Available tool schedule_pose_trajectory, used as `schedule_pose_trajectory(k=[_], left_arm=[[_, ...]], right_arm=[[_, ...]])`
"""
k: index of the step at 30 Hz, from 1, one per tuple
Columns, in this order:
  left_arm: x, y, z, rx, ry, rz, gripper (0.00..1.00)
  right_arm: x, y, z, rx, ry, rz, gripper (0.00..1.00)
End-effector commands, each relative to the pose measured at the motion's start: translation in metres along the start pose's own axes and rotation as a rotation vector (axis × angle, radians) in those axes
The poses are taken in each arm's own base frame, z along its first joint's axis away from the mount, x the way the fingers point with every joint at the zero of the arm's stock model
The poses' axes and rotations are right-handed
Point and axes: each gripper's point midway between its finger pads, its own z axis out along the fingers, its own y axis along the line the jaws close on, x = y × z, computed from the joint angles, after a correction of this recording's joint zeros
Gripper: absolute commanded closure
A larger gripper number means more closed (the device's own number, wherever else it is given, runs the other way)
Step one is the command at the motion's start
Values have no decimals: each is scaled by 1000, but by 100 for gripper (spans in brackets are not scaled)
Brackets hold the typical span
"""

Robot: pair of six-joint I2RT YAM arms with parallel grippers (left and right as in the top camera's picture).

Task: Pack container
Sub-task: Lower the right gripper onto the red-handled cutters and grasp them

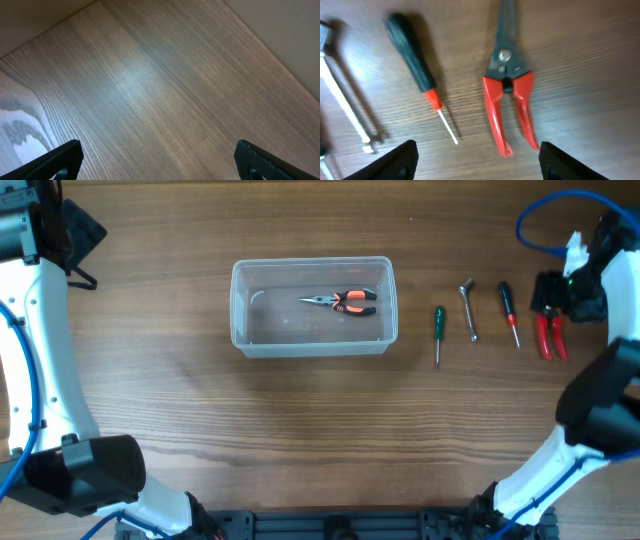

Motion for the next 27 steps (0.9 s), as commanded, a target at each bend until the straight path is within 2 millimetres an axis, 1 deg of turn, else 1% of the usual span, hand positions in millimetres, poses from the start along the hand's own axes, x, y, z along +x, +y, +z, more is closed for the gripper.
schedule_pose_trajectory(k=[1, 3, 5, 9, 13, 17, 18, 20, 22, 27], left_arm=[[-4, 2, -3, 5, -10, -4, 0], [-4, 2, -3, 5, -10, -4, 0], [-4, 2, -3, 5, -10, -4, 0], [-4, 2, -3, 5, -10, -5, 0], [-4, 2, -3, 4, -10, -4, 0], [-4, 2, -3, 5, -10, -4, 0], [-4, 2, -3, 5, -10, -4, 0], [-4, 2, -3, 5, -10, -4, 0], [-4, 2, -3, 5, -10, -4, 0], [-4, 2, -3, 5, -10, -4, 0]], right_arm=[[12, 2, 29, -132, 60, -29, 29], [15, 2, 38, -152, 79, -38, 34], [16, 1, 44, -157, 88, -42, 35], [14, 2, 45, -159, 76, -59, 34], [16, 2, 47, -157, 82, -59, 35], [17, 2, 51, -156, 83, -59, 39], [19, 2, 53, -154, 86, -59, 40], [22, 3, 56, -156, 94, -58, 40], [27, 4, 61, -159, 104, -57, 44], [43, 6, 76, -154, 139, -50, 46]])
